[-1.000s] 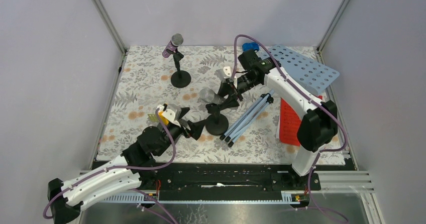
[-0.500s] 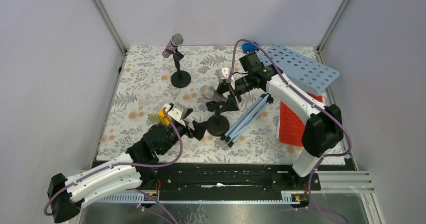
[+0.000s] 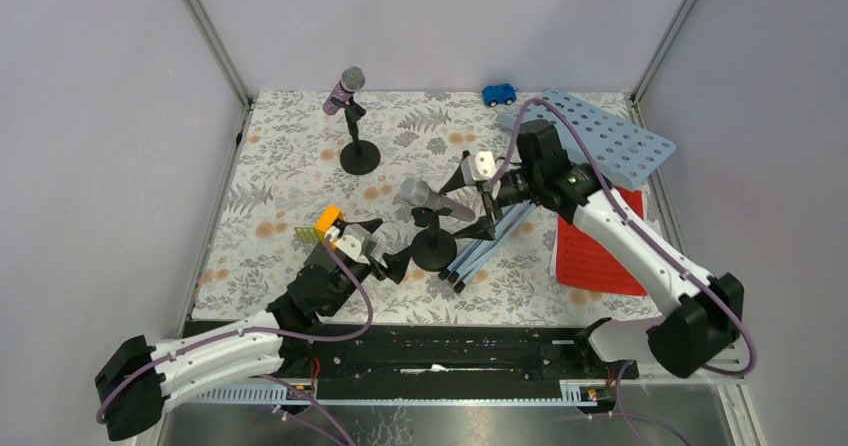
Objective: Pack up the instrument practice props
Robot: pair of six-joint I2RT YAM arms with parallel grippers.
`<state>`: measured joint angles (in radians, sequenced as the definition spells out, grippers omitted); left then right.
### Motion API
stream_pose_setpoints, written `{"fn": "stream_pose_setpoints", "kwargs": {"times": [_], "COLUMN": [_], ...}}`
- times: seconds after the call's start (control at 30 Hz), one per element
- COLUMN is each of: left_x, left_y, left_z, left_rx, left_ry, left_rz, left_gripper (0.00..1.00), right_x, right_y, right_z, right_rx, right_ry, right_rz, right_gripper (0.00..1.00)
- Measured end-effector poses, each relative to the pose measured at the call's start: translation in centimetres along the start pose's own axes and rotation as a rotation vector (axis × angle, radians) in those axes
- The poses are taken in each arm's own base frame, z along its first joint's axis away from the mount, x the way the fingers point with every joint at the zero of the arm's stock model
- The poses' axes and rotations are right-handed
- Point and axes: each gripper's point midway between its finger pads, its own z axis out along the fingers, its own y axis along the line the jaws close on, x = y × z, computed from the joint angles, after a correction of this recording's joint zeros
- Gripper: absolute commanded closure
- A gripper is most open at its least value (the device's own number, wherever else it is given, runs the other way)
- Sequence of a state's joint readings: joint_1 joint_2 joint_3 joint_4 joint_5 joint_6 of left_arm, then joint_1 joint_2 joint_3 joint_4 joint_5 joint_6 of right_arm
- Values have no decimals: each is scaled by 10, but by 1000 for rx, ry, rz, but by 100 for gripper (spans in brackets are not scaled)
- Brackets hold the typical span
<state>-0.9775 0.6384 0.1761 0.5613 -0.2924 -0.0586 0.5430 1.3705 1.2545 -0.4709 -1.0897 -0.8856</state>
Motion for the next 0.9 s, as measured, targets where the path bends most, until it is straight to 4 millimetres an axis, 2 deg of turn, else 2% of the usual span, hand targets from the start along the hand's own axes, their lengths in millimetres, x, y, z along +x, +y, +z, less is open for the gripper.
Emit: {"fn": "stream_pose_setpoints", "kwargs": {"times": [0.1, 0.3, 0.53, 0.67, 0.9], "left_x": [8, -6, -9, -11, -17], "left_y": [3, 2, 16, 21, -2], "left_z": [1, 11, 22, 30, 40], "left_rx": [2, 30, 52, 100, 278], "left_ry": [-22, -98, -120, -124, -147], "left_rz": [59, 137, 167, 160, 137], "left_gripper": [1, 1, 1, 1, 1], "right_x": [-5, -14, -5, 0, -8], "right_y": [15, 31, 25, 30, 36], "right_z": [-6, -15, -20, -21, -26], "right_rx": [27, 81, 184, 201, 229], "right_ry": [-26, -68, -41, -43, -70], "right_rz": [-4, -10, 42, 76, 81], "right_gripper": [3, 3, 3, 3, 3]}}
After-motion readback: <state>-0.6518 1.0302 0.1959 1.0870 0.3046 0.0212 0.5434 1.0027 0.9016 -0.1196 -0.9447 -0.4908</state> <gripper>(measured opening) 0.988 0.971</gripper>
